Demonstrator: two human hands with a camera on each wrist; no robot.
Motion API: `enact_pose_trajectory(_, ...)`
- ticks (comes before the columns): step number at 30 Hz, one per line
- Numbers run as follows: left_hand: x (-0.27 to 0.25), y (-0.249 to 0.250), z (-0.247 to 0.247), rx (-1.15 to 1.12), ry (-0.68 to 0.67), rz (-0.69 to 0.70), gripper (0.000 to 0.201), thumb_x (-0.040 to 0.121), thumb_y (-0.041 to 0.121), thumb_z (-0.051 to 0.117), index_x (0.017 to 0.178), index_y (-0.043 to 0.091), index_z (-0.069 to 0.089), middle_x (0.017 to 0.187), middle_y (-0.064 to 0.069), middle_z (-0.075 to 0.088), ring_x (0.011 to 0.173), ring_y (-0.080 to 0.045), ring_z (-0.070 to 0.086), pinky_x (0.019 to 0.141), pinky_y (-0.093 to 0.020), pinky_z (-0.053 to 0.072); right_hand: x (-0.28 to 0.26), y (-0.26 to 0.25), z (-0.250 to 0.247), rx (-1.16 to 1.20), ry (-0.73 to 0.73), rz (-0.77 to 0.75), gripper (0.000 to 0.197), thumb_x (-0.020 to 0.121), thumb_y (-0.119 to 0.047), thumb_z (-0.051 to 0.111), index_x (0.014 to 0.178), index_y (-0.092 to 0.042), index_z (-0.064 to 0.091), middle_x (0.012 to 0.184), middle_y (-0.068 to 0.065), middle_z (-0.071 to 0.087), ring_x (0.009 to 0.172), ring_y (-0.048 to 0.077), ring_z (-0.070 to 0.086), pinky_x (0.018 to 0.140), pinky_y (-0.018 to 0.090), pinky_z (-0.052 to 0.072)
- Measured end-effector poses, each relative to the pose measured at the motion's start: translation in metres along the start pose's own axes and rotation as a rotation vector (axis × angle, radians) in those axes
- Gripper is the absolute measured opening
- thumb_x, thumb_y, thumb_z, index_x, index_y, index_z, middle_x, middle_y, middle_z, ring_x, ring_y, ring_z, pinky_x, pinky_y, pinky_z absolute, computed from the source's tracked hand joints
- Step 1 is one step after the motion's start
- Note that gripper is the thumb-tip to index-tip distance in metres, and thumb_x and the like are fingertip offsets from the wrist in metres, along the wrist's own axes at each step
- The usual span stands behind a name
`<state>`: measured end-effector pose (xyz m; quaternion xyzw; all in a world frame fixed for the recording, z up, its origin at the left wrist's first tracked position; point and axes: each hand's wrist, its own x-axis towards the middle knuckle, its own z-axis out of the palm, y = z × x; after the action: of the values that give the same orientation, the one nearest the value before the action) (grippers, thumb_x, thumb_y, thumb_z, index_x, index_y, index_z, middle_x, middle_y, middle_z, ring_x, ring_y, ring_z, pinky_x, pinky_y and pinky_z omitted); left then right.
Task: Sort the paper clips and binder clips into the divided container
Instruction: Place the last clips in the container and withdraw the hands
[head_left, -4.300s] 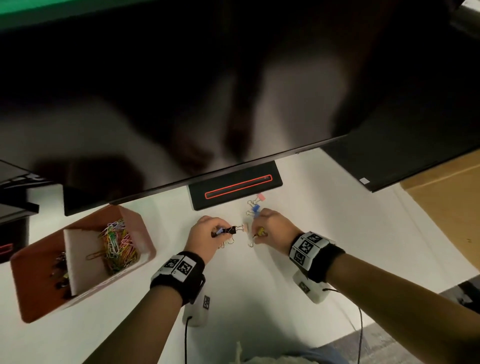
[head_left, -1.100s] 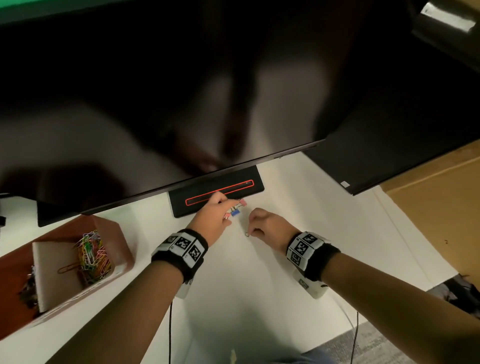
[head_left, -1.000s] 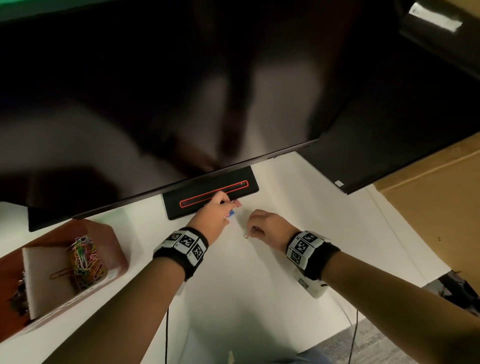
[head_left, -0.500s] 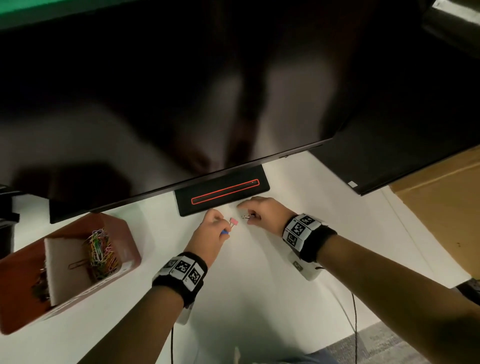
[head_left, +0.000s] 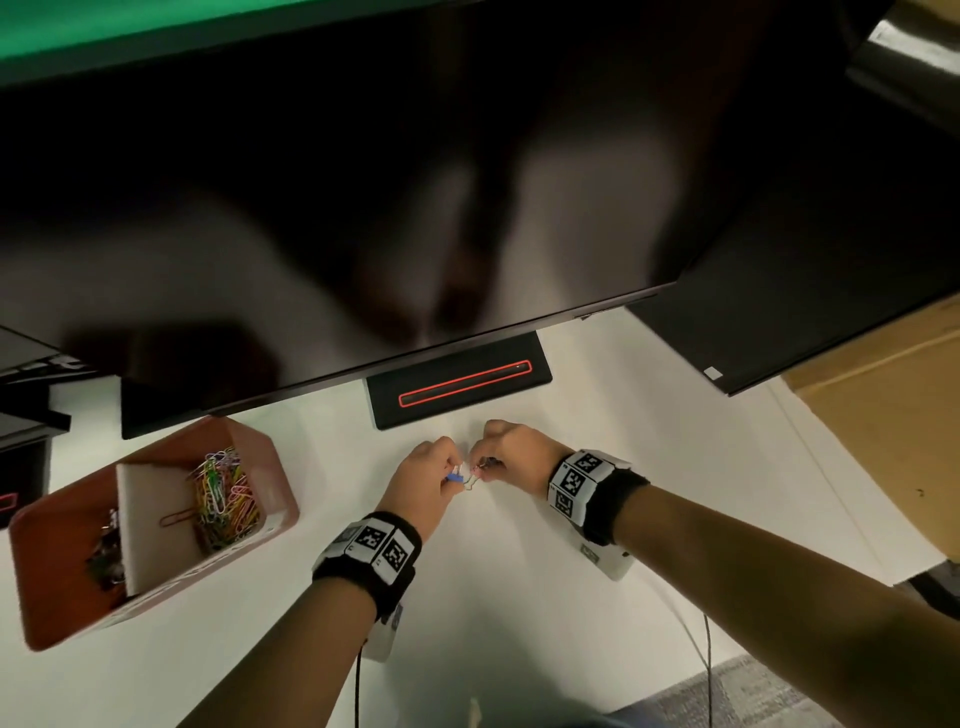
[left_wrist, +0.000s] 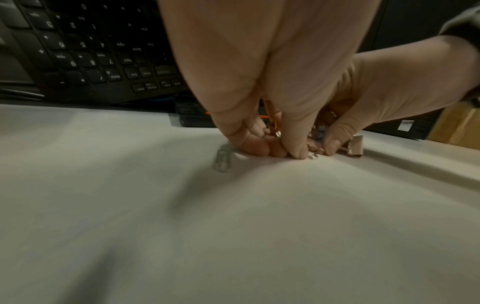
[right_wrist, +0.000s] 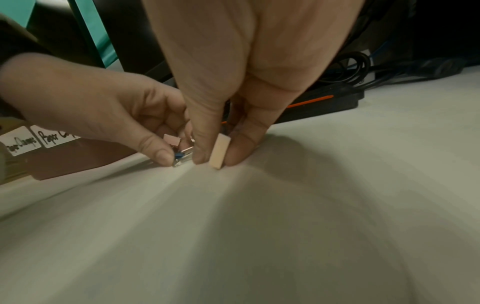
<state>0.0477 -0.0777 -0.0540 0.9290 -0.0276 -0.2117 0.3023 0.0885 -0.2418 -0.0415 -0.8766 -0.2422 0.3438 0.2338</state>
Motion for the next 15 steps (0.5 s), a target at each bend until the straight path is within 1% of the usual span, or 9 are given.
enact_pose_trajectory(2, -0.001, -0.001, 0.000, -0.032, -0.002, -0.017, 0.022, 0.082, 0.011, 0.064, 0.098, 0.013, 0.049, 0.086, -0.002, 0.052, 0.078, -0.017, 0.052, 0.071, -0.022, 0.042, -0.002, -0.001, 0.000, 0.012, 0.006, 0.014, 0.018, 0.085, -0.012, 0.061, 0.102, -0.010, 0.066, 0.094, 0.009, 0.051, 0.086, 0.024, 0.052, 0.084, 0.032, 0.046)
enact_pose_trajectory(4, -0.004, -0.004, -0.001, -0.031, -0.022, -0.018, 0.022, 0.082, 0.012, 0.064, 0.101, 0.012, 0.052, 0.084, -0.001, 0.052, 0.076, -0.016, 0.052, 0.072, -0.021, 0.042, -0.004, 0.001, 0.001, 0.019, 0.021, 0.025, 0.014, 0.082, -0.009, 0.064, 0.096, -0.008, 0.067, 0.094, 0.010, 0.056, 0.084, 0.022, 0.053, 0.083, 0.031, 0.046)
enact_pose_trajectory(6, -0.011, -0.005, -0.004, -0.016, -0.044, 0.019, 0.011, 0.082, 0.012, 0.064, 0.092, 0.011, 0.059, 0.083, 0.000, 0.053, 0.072, -0.013, 0.050, 0.070, -0.020, 0.040, -0.008, 0.003, 0.003, 0.005, 0.027, 0.034, 0.014, 0.082, -0.008, 0.065, 0.096, -0.007, 0.068, 0.100, 0.011, 0.060, 0.089, 0.023, 0.056, 0.083, 0.029, 0.045)
enact_pose_trajectory(8, -0.026, -0.007, -0.009, -0.059, -0.033, 0.056, 0.005, 0.081, 0.010, 0.064, 0.083, 0.012, 0.061, 0.081, 0.002, 0.052, 0.067, -0.008, 0.049, 0.067, -0.018, 0.039, -0.013, 0.004, 0.007, -0.002, 0.043, 0.029, 0.013, 0.082, -0.008, 0.064, 0.095, -0.008, 0.068, 0.101, 0.011, 0.061, 0.089, 0.024, 0.057, 0.081, 0.025, 0.043)
enact_pose_trajectory(10, -0.046, -0.009, -0.021, -0.105, 0.020, 0.077, 0.006, 0.080, 0.011, 0.066, 0.081, 0.015, 0.061, 0.080, 0.004, 0.052, 0.066, -0.005, 0.050, 0.066, -0.014, 0.040, -0.017, -0.003, 0.011, -0.006, 0.075, 0.014, 0.012, 0.082, -0.009, 0.063, 0.094, -0.009, 0.067, 0.099, 0.008, 0.060, 0.084, 0.022, 0.055, 0.078, 0.023, 0.041)
enact_pose_trajectory(12, -0.070, -0.015, -0.040, -0.138, 0.095, 0.073, 0.006, 0.080, 0.013, 0.067, 0.081, 0.016, 0.062, 0.081, 0.004, 0.054, 0.068, -0.006, 0.053, 0.065, -0.010, 0.041, -0.016, -0.020, 0.012, -0.003, 0.111, -0.025, 0.012, 0.083, -0.010, 0.063, 0.093, -0.011, 0.067, 0.095, 0.006, 0.059, 0.078, 0.015, 0.050, 0.077, 0.023, 0.043)
enact_pose_trajectory(15, -0.106, -0.039, -0.078, -0.215, 0.217, 0.003, 0.010, 0.078, 0.013, 0.069, 0.077, 0.020, 0.063, 0.077, 0.004, 0.058, 0.064, -0.008, 0.054, 0.062, -0.010, 0.041, -0.003, -0.069, 0.010, 0.018, 0.141, -0.132, 0.011, 0.082, -0.008, 0.064, 0.091, -0.011, 0.068, 0.088, -0.002, 0.052, 0.075, 0.012, 0.050, 0.074, 0.020, 0.041)
